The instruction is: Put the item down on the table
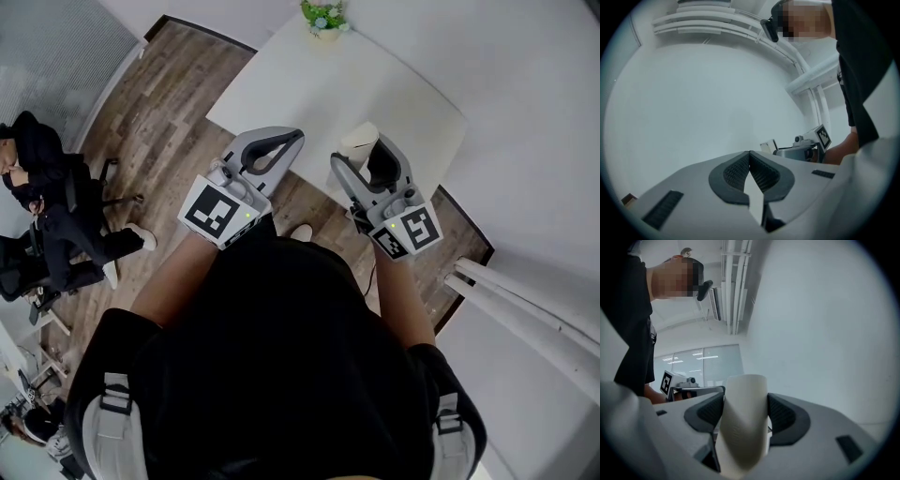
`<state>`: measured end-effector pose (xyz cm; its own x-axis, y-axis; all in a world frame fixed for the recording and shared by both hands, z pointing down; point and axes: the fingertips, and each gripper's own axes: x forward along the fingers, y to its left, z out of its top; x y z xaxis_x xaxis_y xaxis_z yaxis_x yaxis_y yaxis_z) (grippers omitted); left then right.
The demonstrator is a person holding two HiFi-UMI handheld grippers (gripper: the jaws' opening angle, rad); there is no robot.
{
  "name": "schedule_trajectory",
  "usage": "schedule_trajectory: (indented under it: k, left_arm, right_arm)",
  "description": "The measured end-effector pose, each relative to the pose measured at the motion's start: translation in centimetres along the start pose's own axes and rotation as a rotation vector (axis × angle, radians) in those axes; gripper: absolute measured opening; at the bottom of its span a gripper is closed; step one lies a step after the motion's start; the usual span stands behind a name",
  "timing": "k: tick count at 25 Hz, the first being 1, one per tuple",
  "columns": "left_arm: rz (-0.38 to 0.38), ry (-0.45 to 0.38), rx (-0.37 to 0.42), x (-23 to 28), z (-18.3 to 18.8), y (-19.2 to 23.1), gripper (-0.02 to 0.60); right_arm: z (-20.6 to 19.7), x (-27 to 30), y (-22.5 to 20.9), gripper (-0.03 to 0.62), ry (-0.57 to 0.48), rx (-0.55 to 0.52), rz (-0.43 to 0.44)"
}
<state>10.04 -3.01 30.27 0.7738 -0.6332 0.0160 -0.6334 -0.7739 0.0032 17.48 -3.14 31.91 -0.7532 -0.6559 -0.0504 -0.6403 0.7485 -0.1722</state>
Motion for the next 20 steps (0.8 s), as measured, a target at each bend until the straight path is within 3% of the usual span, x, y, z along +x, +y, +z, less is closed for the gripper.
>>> schedule_trajectory:
  k: [3, 9, 14, 20]
  left_arm:
    - [-0.021, -0.003, 0.004, 1.3, 0.1, 3.1, -0.006]
    - [-0.069, -0.001, 0.023, 1.9, 0.4, 4.6, -0.005]
    - [-0.107, -0.006, 0.006, 3.3, 0.5, 11.8, -0.005]
    - [-0.133, 0.028, -0.016, 3.7, 0.1, 17.2, -0.006]
  right_arm:
    - [0.0, 2.7, -1.5, 0.296, 0.004, -0.005, -0.022]
    - [0.5, 4.0, -2.1, 0.296, -0.007, -0.024, -0.067]
    - [0.5, 10.7, -4.3, 0.296, 0.022, -0.026, -0.106]
    - [-0.1, 15.2, -5.3, 0.296, 0.053, -0.035, -0.156]
